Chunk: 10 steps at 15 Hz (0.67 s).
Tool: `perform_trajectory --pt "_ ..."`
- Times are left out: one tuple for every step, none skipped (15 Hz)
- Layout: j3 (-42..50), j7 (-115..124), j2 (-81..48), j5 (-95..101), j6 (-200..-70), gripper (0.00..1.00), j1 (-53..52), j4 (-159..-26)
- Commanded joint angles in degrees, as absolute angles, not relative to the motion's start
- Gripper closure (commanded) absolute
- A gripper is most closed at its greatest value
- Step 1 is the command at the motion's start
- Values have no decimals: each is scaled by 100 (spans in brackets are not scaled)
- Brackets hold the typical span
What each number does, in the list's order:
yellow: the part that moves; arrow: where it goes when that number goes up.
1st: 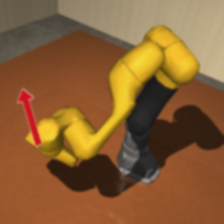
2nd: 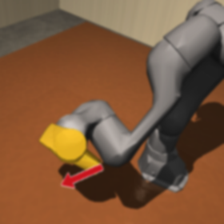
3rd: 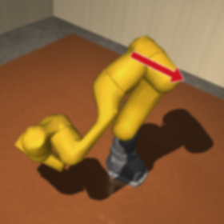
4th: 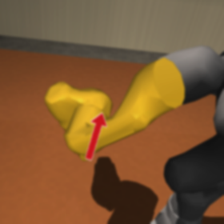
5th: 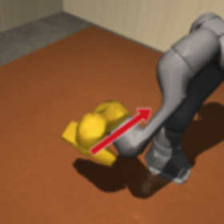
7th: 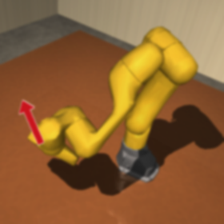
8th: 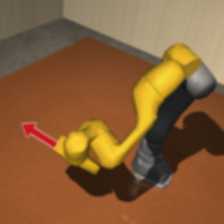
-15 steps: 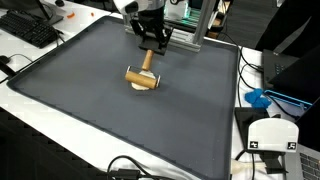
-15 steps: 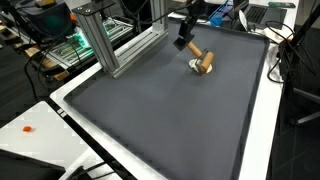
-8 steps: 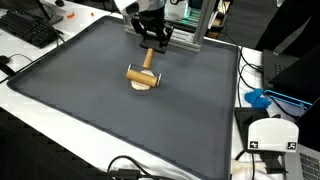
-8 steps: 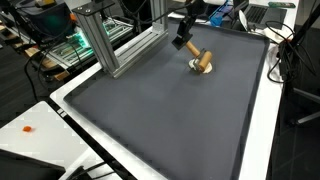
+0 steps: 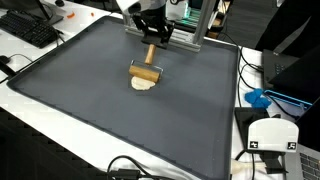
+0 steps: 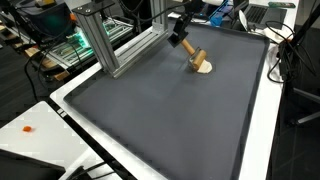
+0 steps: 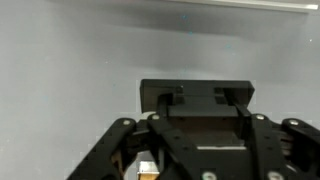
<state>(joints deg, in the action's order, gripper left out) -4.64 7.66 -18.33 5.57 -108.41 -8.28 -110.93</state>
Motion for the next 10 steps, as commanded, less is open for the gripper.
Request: perform_trajectory --pt "-494 640 -1757 443 -10516 65 -791 -11112" --pt "-493 629 -1750 448 -10455 65 -790 -11114" --pt "-496 601 -1745 433 -10390 65 -783 -11115" --pt "-492 592 -1742 455 -10303 65 -784 -11118" --pt "-490 579 -1737 456 -10242 65 -782 -11121" --pt "-489 568 -1735 455 -10190 65 -779 -11120" --pt "-487 559 -1731 459 -10138 65 -777 -11118" --pt "-484 566 -1729 463 -10106 65 -777 -11113" --pt "-487 553 -1726 450 -10089 65 -772 -11111" --pt "-490 539 -1730 430 -10106 65 -766 -11108"
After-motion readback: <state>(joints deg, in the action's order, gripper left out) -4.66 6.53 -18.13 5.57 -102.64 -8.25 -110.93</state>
